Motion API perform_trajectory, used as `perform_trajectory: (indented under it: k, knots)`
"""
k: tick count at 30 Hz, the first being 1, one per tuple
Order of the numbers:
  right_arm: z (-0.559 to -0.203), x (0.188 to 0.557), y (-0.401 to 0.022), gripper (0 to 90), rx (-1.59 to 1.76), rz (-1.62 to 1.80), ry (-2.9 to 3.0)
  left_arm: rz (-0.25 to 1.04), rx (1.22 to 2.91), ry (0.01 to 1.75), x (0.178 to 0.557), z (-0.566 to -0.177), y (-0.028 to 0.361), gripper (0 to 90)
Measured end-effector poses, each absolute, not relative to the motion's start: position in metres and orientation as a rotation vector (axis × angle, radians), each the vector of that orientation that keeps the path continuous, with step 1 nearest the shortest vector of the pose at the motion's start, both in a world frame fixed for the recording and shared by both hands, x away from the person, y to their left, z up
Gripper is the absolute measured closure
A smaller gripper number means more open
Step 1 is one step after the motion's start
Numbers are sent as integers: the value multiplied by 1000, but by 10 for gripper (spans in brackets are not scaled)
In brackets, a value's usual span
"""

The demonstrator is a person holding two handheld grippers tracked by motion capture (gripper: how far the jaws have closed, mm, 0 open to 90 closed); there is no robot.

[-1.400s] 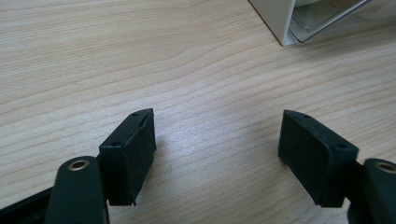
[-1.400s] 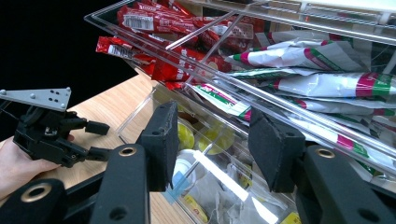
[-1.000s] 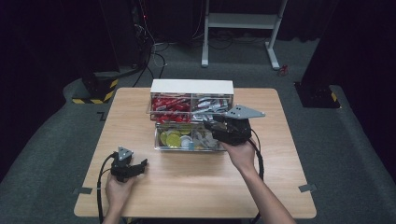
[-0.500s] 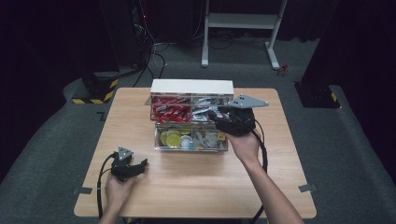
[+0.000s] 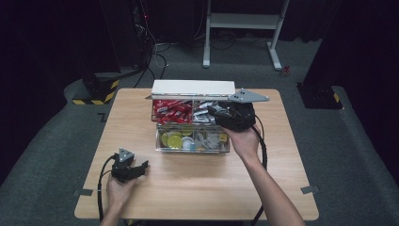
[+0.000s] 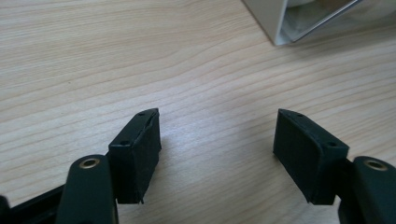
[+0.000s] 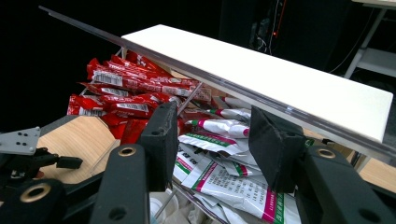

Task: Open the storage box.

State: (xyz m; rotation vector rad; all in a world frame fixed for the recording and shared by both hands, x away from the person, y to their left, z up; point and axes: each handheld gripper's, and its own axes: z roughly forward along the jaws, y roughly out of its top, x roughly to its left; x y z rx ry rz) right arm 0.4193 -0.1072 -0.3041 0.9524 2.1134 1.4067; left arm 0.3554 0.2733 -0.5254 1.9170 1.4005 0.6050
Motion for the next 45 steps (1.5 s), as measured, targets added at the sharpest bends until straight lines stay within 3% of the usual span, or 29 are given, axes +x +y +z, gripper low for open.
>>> perform_trajectory:
  k: [12, 33, 45]
  knots:
    - [-299, 424, -108, 527, 963, 1429, 2106, 551, 1814, 1347, 356, -504, 277, 324]
    - [-296, 427, -109, 535, 965, 1438, 2115, 475, 1787, 1160, 355, -441, 271, 324]
    - [-292, 433, -107, 535, 962, 1434, 2123, 452, 1734, 1078, 361, -395, 272, 403]
